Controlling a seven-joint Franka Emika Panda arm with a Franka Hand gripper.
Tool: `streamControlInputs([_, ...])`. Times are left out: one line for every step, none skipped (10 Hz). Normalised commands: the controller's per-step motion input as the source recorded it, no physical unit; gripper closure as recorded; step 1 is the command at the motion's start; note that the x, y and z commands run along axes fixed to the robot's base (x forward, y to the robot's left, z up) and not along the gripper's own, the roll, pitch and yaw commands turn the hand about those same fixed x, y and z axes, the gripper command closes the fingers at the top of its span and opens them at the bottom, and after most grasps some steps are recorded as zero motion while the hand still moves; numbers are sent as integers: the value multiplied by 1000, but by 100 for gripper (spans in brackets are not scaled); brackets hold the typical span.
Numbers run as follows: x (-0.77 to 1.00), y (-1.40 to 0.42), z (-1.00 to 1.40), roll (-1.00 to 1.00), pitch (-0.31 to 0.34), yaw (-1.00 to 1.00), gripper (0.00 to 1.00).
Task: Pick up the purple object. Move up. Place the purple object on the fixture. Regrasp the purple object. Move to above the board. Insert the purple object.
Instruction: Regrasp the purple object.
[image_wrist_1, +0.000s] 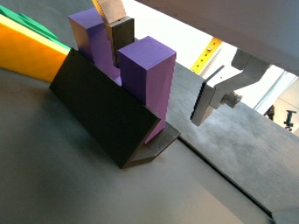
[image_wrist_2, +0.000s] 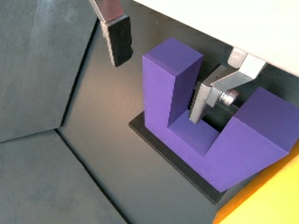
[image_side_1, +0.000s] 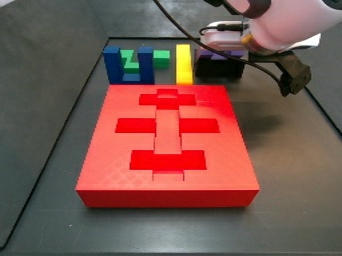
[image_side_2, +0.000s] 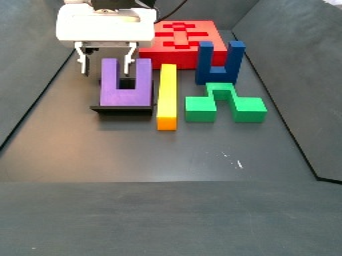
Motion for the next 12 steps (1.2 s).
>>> streamControlInputs([0, 0, 0, 0, 0, 0, 100])
streamControlInputs([0, 0, 0, 0, 0, 0, 100])
streamControlInputs([0, 0, 0, 0, 0, 0, 100])
streamControlInputs([0, 0, 0, 0, 0, 0, 100])
streamControlInputs([0, 0, 0, 0, 0, 0, 100])
streamControlInputs([0, 0, 0, 0, 0, 0, 100])
streamControlInputs([0, 0, 0, 0, 0, 0, 100])
streamControlInputs([0, 0, 0, 0, 0, 0, 100])
streamControlInputs([0, 0, 0, 0, 0, 0, 100])
streamControlInputs([0, 0, 0, 0, 0, 0, 100])
streamControlInputs([0, 0, 0, 0, 0, 0, 100])
streamControlInputs([0, 0, 0, 0, 0, 0, 100])
